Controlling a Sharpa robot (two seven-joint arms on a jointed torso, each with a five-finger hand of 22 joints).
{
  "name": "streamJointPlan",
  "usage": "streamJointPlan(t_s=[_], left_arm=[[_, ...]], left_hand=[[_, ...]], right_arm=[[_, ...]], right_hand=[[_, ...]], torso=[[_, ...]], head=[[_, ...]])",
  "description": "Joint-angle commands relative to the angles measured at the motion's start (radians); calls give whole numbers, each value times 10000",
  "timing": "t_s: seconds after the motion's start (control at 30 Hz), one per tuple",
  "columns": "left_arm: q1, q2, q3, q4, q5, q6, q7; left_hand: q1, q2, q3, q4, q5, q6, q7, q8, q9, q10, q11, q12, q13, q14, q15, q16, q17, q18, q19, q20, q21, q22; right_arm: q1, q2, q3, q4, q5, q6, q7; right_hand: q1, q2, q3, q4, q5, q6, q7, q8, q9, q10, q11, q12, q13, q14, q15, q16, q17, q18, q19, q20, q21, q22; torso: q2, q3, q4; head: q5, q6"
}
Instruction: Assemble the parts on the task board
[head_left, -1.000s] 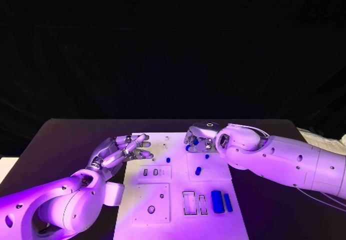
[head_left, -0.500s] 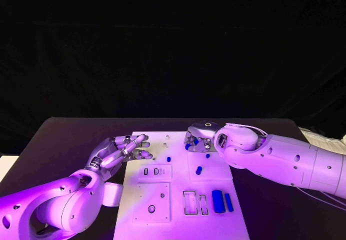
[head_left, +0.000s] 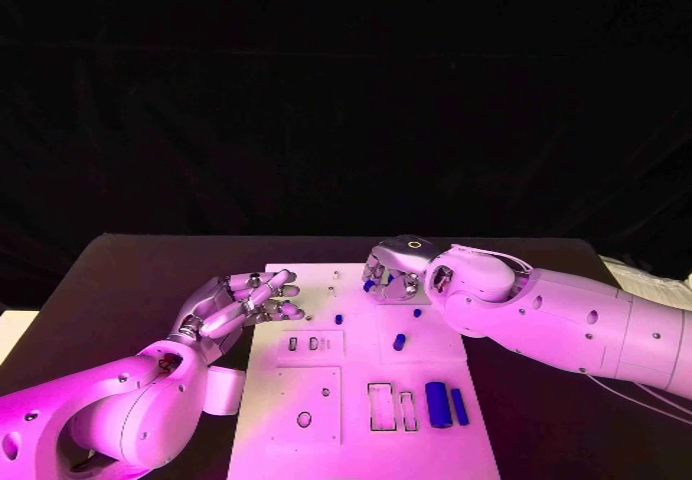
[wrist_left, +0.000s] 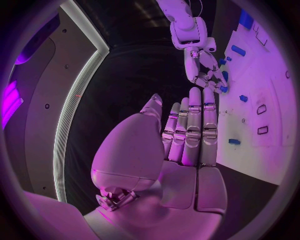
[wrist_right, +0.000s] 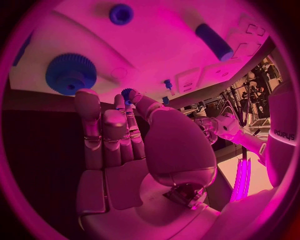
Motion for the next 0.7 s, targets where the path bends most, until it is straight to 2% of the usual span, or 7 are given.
streamJointPlan(t_s=[0.03, 0.1, 0.13, 0.33, 0.7], left_arm=[[26, 1, 8, 8, 11, 240, 24], [26, 2, 8, 15, 11, 239, 9], [26, 5, 8, 22, 11, 229, 0], [26, 77, 8, 59, 11, 227, -40], [27, 59, 8, 106, 11, 231, -60]], left_hand=[[85, 3, -10, -37, -47, 42, 37, -35, -9, 58, 23, -65, 4, 66, 13, 41, 9, 121, 81, 11, 38, -10], [85, 3, -10, -37, -47, 42, 37, -35, -9, 58, 23, -65, 4, 66, 13, 41, 9, 121, 81, 11, 38, -10], [85, 3, -10, -37, -47, 42, 37, -35, -9, 58, 23, -65, 4, 66, 13, 41, 9, 121, 81, 11, 38, -10], [92, 4, -13, -44, -46, 36, 43, -52, -12, 47, 29, -87, 1, 63, 16, 37, 31, 120, 85, 11, 35, -13], [91, 4, -14, -44, -46, 35, 44, -54, -12, 46, 30, -90, 1, 61, 16, 36, 34, 119, 85, 12, 34, -13]], right_arm=[[23, 191, 24, -135, -129, -998, -304], [41, 339, 35, -260, -130, -1127, -387], [48, 401, 38, -317, -131, -1169, -411], [73, 840, 48, -739, -139, -1373, -476], [75, 1448, 47, -1289, -142, -1138, -384]], right_hand=[[124, 25, 82, 4, 34, 70, -4, -50, 152, -29, 54, -25, 3, 388, -5, 72, 35, -77, -28, 39, 60, 42], [134, 5, 112, 21, 34, 62, 7, -65, 158, -49, 64, -28, 0, 374, 3, 98, 47, -79, -46, 46, 94, 73], [139, -6, 133, 34, 34, 54, 15, -76, 161, -62, 71, -30, -2, 366, 9, 118, 58, -79, -56, 51, 118, 93], [148, -65, 196, 79, 35, 23, 41, -116, 172, -126, 97, -35, -8, 310, 36, 72, -51, -70, -130, 73, 133, 72], [139, -131, 240, 126, 31, -15, 69, -150, 177, -189, 125, -36, -12, 287, 56, 139, 0, -76, -159, 95, 217, 158]], torso=[[22, -19, 31], [34, -26, 83], [42, -24, 86], [74, -77, 218], [184, -130, 366]], head=[[5, 43], [-39, 57], [-37, 63], [-98, 71], [-209, 82]])
